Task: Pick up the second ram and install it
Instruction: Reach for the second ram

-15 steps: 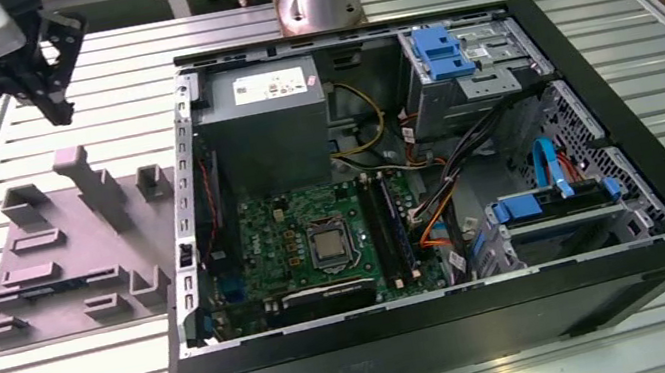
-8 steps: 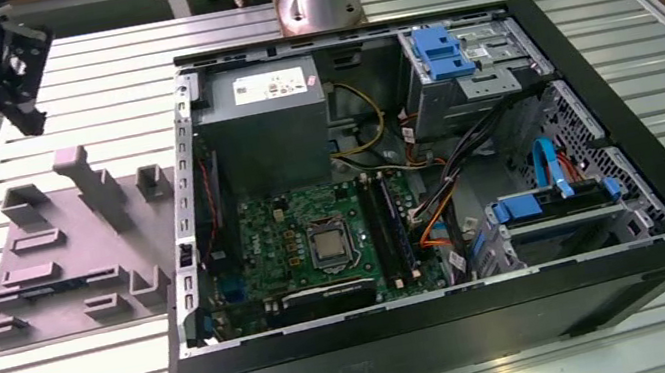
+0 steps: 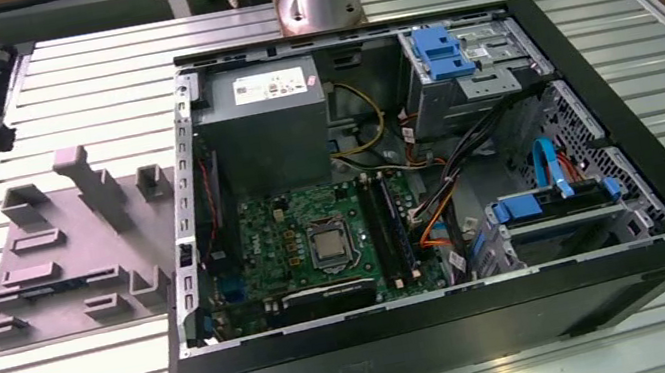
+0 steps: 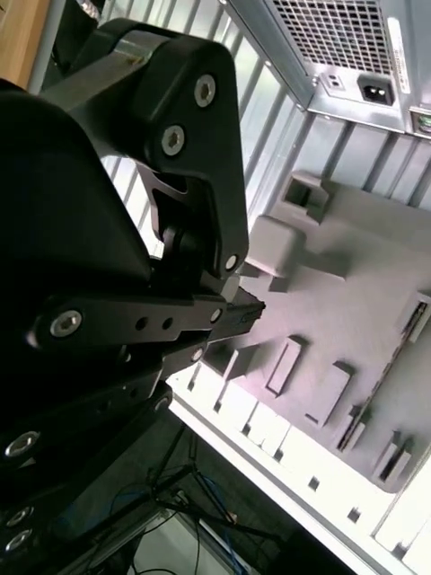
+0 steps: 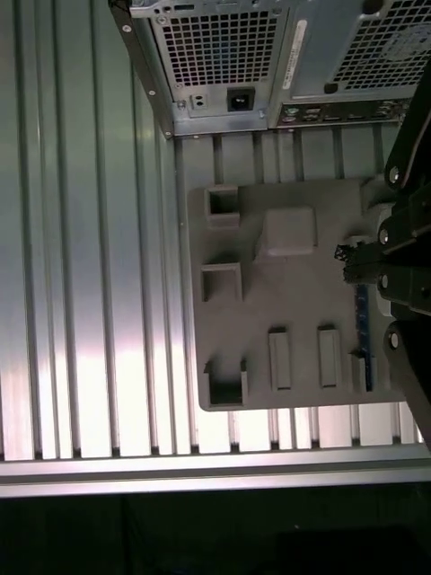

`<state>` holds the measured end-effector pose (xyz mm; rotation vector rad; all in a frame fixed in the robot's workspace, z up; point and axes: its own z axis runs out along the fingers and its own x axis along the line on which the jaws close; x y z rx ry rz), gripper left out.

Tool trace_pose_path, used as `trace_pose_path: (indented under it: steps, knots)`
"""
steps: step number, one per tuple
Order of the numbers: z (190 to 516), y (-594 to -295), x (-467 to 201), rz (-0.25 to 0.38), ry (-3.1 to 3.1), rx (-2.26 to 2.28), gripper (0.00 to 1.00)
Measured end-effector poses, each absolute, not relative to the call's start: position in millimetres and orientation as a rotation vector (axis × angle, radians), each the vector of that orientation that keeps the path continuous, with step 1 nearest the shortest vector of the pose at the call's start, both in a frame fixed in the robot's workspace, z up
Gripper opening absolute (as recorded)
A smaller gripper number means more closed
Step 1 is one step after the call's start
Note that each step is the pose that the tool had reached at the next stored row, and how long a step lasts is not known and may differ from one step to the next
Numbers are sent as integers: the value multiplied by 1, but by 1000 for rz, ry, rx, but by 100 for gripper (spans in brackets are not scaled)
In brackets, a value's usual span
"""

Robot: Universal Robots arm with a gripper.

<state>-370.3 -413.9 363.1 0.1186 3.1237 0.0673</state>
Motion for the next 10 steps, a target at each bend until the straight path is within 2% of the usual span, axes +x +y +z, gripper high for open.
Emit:
trace_pose_path:
  steps: [10]
  knots:
    - [355,-437,-393,67,3125,119,11]
